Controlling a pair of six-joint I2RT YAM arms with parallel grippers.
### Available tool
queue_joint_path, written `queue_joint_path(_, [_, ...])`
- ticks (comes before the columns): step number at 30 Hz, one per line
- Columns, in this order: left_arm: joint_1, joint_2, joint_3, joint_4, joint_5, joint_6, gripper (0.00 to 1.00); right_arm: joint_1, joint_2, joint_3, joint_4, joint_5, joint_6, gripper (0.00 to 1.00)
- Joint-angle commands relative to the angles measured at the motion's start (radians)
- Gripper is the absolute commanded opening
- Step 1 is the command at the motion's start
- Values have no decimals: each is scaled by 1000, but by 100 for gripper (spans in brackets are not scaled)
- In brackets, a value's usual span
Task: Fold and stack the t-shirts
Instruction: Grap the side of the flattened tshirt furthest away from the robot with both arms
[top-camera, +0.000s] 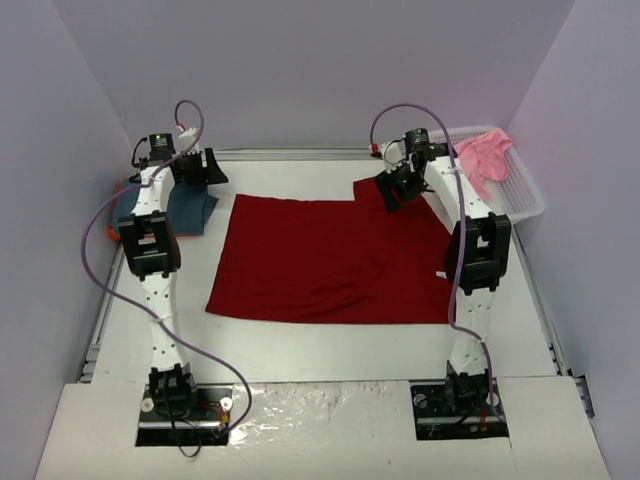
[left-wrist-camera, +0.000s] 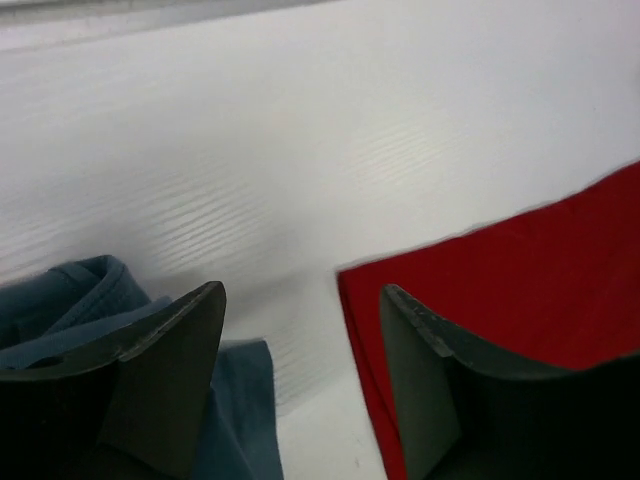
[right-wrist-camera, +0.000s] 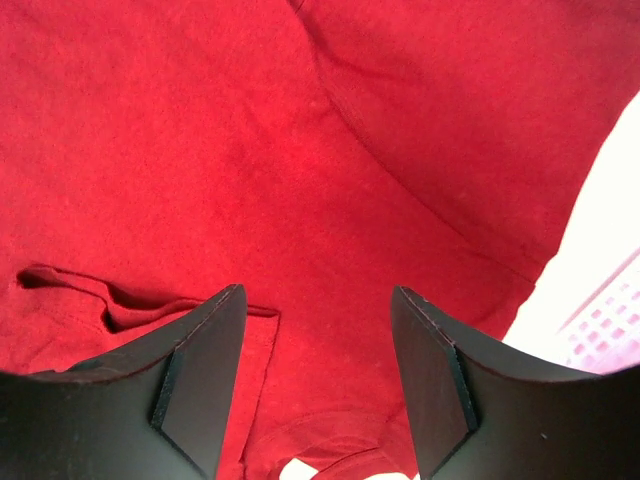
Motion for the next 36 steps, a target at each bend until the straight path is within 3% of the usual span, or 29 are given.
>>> queue_joint_path(1, [-8,45,191,-107,136,-89,62,8,-11,-16,-9,17,4,55])
queue_joint_path(4, [-5,105,244,-107,157,-115,61,8,-2,-42,-12,34,-3,54])
queue_joint_path(9, [-3,130,198,-38,233,-178,57,7,26,-50,-12,51,-3,54])
queue_joint_path(18, [-2,217,267,-124,236,-183,54,7,40,-57,-17,60,-9,54])
queue_joint_path(29, [-52,176,199,-244,85,7,50,7,49,-62,-29,52,-22,54])
queue_joint_path(36, [-89,152,153,-288,64,87,46,5,49,-65,-38,60,-32,54])
